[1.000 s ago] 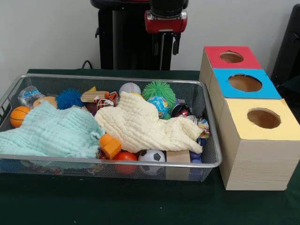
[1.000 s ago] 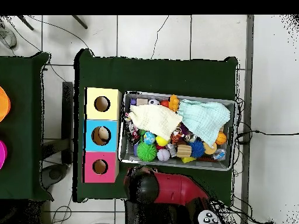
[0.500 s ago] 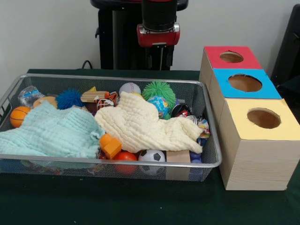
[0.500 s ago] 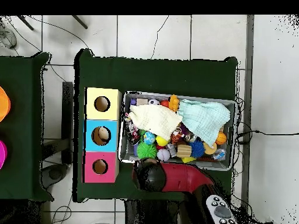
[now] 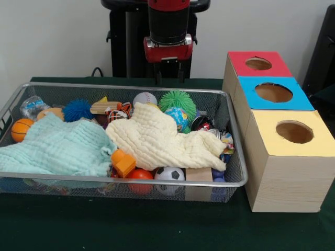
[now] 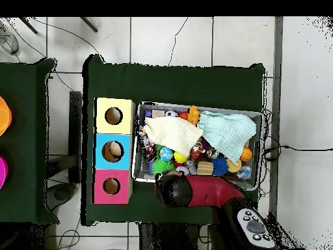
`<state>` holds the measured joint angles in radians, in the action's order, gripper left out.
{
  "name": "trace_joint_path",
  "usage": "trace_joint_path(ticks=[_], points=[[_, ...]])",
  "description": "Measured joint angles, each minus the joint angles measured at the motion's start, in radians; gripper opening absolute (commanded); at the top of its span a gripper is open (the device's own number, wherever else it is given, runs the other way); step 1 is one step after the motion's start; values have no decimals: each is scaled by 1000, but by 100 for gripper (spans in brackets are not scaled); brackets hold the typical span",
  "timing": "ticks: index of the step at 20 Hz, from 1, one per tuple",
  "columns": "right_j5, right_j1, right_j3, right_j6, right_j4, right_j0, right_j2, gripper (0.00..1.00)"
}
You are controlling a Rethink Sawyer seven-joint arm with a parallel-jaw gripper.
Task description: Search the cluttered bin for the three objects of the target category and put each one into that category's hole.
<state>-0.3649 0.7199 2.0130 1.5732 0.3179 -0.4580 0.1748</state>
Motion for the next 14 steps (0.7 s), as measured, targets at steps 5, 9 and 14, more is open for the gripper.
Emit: trace_joint_path(ticks=[5,9,14], points=[[0,-3,-23,0,27,-12,15,100],[-1,-10,-40,0,52,-26,22,100],[-1,-35,-65,0,97,-45,22,100]])
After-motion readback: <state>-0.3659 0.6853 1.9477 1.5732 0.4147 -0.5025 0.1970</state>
